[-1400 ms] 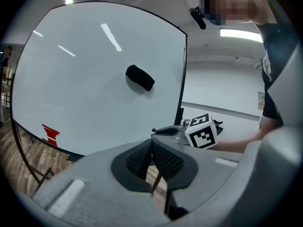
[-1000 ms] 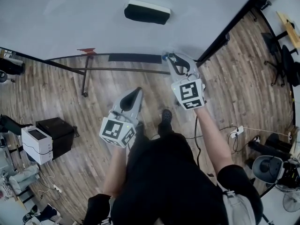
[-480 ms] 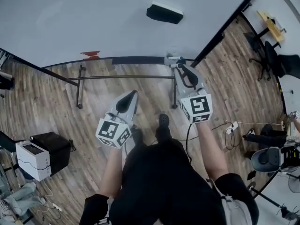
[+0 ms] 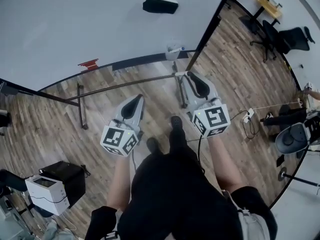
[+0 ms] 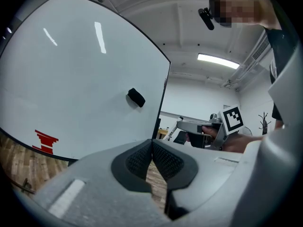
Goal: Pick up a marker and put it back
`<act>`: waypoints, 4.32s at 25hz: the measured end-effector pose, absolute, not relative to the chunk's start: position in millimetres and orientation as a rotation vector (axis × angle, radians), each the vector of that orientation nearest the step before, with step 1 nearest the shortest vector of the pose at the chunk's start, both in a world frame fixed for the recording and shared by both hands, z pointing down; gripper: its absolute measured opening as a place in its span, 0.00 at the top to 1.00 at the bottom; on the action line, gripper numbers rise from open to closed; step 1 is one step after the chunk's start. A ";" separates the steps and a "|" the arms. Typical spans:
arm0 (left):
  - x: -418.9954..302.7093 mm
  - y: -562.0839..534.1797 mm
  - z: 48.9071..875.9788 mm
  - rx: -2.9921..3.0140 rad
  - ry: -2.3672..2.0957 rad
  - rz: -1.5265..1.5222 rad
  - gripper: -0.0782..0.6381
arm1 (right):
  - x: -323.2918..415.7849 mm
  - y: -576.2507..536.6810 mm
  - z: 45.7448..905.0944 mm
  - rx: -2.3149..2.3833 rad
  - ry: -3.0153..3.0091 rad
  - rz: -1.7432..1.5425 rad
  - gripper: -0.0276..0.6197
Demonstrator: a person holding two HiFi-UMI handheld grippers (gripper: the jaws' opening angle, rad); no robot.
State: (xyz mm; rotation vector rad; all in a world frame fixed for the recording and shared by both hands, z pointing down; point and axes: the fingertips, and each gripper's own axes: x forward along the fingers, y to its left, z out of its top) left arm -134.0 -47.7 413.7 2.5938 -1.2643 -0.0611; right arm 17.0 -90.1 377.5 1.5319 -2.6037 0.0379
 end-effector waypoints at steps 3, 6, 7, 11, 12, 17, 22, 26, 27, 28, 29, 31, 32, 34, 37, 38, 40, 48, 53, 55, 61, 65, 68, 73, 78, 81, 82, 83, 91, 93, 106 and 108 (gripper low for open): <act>-128.3 -41.9 412.6 2.631 -1.207 -0.043 0.88 | 17.2 -72.9 378.7 1.581 -2.601 0.067 0.86; -122.0 -34.9 409.7 2.662 -1.161 -0.029 0.88 | 18.4 -59.5 378.9 1.615 -2.599 0.080 0.86; -119.8 -33.0 408.5 2.670 -1.150 -0.025 0.88 | 19.6 -56.5 378.4 1.625 -2.599 0.084 0.86; -113.6 -29.6 405.1 2.691 -1.122 -0.017 0.88 | 26.1 -51.3 376.6 1.659 -2.599 0.105 0.86; -113.0 -29.9 405.1 2.693 -1.119 -0.016 0.88 | 27.3 -51.9 376.5 1.666 -2.600 0.111 0.86; -111.0 -32.7 406.8 2.688 -1.113 -0.013 0.88 | 33.6 -58.7 374.0 1.695 -2.601 0.125 0.86; -108.1 -45.9 414.6 2.661 -1.116 0.000 0.88 | 43.0 -75.1 376.8 1.718 -2.590 0.147 0.86; -98.4 -69.3 412.0 2.657 -1.127 0.001 0.88 | 55.2 -102.7 377.0 1.715 -2.592 0.155 0.86; -95.7 -77.0 410.7 2.657 -1.134 0.001 0.88 | 59.0 -112.5 377.3 1.714 -2.594 0.157 0.86; -93.4 -84.5 409.7 2.656 -1.143 0.001 0.88 | 62.5 -122.5 377.9 1.713 -2.597 0.160 0.86; -91.4 -91.7 408.9 2.653 -1.151 0.002 0.88 | 65.8 -132.6 378.5 1.711 -2.600 0.162 0.86; -87.1 -106.3 407.5 2.652 -1.170 0.007 0.88 | 71.8 -153.8 378.6 1.704 -2.609 0.155 0.86; -84.8 -114.0 406.8 2.651 -1.181 0.009 0.88 | 74.5 -165.0 378.5 1.697 -2.614 0.149 0.86; -81.1 -129.1 405.2 2.645 -1.210 0.011 0.88 | 77.9 -187.7 379.7 1.675 -2.624 0.139 0.86; -73.9 -149.0 401.9 2.629 -1.265 0.006 0.88 | 81.3 -218.5 386.7 1.617 -2.628 0.127 0.86; -70.2 -154.7 401.1 2.622 -1.281 0.005 0.88 | 83.0 -227.9 389.8 1.596 -2.627 0.122 0.86; -64.3 -165.4 401.1 2.608 -1.307 0.003 0.88 | 84.6 -245.9 396.6 1.557 -2.627 0.112 0.86; -59.8 -199.4 414.6 2.526 -1.398 0.005 0.88 | 64.8 -294.7 452.0 1.326 -2.569 0.004 0.85; -49.5 -206.8 420.5 2.494 -1.436 0.011 0.88 | 58.5 -300.0 483.7 1.203 -2.539 -0.052 0.85; -46.6 -207.5 423.7 2.482 -1.442 0.017 0.88 | 55.8 -302.0 492.4 1.168 -2.528 -0.077 0.85; -49.2 -202.7 433.0 2.453 -1.456 0.044 0.88 | 50.9 -304.3 516.2 1.096 -2.438 -0.149 0.85; -50.0 -202.8 437.3 2.439 -1.463 0.049 0.88 | 46.4 -301.2 530.7 1.028 -2.391 -0.196 0.85; -47.4 -202.9 435.8 2.444 -1.461 0.048 0.88 | 47.5 -303.5 536.4 1.005 -2.372 -0.191 0.85; -46.8 -204.0 437.6 2.440 -1.462 0.053 0.88 | 48.4 -305.4 540.3 0.991 -2.362 -0.186 0.85; -42.0 -207.3 430.5 2.455 -1.464 0.039 0.88 | 49.5 -303.2 540.2 0.979 -2.359 -0.194 0.85; -40.6 -208.9 430.6 2.458 -1.463 0.038 0.88 | 50.0 -305.6 539.2 0.976 -2.357 -0.205 0.84; -40.8 -209.0 431.3 2.456 -1.464 0.038 0.88 | 50.0 -306.1 539.0 0.977 -2.359 -0.205 0.84; -41.1 -208.9 431.9 2.453 -1.465 0.038 0.88 | 50.1 -306.1 539.1 0.978 -2.361 -0.204 0.84; -40.0 -206.1 429.3 2.450 -1.473 0.032 0.88 | 56.7 -305.3 532.7 1.011 -2.377 -0.198 0.84; -39.7 -205.9 430.1 2.450 -1.472 0.033 0.88 | 58.4 -305.3 530.3 1.022 -2.382 -0.195 0.84; -38.4 -203.1 435.8 2.480 -1.413 0.030 0.88 | 69.4 -292.9 495.4 1.166 -2.489 -0.103 0.84; -38.0 -199.8 432.4 2.496 -1.396 0.021 0.88 | 71.8 -287.2 484.3 1.191 -2.514 -0.094 0.85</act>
